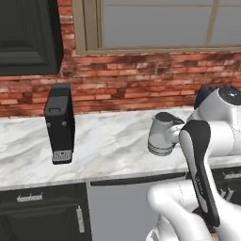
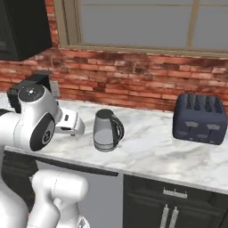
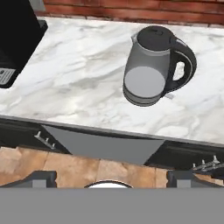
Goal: Navigate to the electric kettle.
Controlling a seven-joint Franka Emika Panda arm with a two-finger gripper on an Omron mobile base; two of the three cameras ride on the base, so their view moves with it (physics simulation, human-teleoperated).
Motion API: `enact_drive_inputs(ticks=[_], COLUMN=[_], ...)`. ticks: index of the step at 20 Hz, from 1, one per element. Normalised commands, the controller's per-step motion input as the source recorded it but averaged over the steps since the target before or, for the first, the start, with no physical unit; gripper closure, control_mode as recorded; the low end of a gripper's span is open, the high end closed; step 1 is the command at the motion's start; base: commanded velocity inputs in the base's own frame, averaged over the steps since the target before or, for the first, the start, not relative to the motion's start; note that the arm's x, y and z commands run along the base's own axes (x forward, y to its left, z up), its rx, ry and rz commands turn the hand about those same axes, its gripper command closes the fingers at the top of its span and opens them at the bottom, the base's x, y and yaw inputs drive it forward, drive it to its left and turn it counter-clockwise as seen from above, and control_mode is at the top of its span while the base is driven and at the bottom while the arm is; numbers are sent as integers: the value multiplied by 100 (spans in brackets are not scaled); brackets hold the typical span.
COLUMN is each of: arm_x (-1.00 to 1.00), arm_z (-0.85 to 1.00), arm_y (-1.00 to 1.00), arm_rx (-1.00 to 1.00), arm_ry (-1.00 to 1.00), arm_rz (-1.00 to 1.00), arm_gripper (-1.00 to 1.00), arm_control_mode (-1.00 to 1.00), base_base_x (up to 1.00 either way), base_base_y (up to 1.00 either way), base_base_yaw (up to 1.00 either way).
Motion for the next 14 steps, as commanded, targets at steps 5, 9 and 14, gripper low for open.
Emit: enact_drive_inputs(ticks=[5, 9, 14], arm_x=[0, 0, 0], arm_z=[0, 0, 0], arm_y=[0, 0, 0], arm_rx=[0, 0, 0], arm_ry=[0, 0, 0], arm_rz=[0, 0, 0], arm_gripper=[-100, -100, -100], arm_control_mode=[100, 100, 100], base_base_x=[100, 78, 5], base_base_y=[61, -36, -100], base_base_yaw=[-31, -7, 7])
